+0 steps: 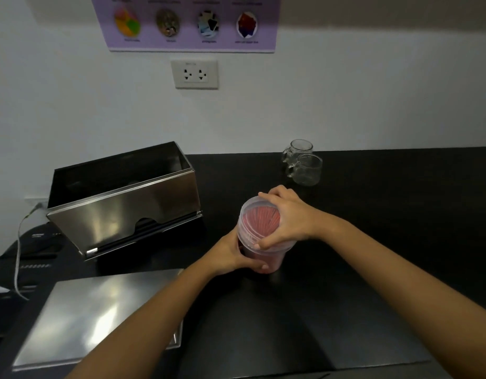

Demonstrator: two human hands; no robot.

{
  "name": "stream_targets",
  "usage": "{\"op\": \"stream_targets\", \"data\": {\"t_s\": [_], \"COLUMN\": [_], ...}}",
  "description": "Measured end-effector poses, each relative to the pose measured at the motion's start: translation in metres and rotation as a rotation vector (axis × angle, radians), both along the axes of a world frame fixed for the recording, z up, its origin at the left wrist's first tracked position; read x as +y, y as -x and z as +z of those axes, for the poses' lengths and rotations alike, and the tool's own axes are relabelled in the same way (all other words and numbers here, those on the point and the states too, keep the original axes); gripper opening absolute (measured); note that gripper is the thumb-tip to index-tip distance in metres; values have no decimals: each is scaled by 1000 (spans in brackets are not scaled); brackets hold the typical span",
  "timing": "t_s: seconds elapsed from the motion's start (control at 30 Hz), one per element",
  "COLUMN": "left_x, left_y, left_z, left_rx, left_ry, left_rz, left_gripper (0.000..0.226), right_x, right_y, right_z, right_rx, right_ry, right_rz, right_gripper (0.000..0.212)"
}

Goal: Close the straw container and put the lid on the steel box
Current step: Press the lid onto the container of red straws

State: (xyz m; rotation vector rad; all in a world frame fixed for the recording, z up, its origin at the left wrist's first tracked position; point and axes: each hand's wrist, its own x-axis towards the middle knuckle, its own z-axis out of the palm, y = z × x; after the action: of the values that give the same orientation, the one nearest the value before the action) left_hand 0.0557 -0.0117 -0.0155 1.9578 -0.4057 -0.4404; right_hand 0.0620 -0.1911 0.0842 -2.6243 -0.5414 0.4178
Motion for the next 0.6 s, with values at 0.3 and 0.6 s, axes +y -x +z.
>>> {"op": "stream_targets", "data": {"t_s": [0.3,0.6], "left_x": [1,2], "left_y": [1,1], "left_z": [-6,-6], "left_rx": [-6,21], "left_ry": [3,-14], "left_rz": [29,29], "left_gripper": [94,92], "right_x": [6,7], "right_y": [-2,0], "right_z": [-4,-4], "right_rx": [-21,-129], "right_ry": [86,195], "right_rz": [42,24], "right_gripper": [116,118]}}
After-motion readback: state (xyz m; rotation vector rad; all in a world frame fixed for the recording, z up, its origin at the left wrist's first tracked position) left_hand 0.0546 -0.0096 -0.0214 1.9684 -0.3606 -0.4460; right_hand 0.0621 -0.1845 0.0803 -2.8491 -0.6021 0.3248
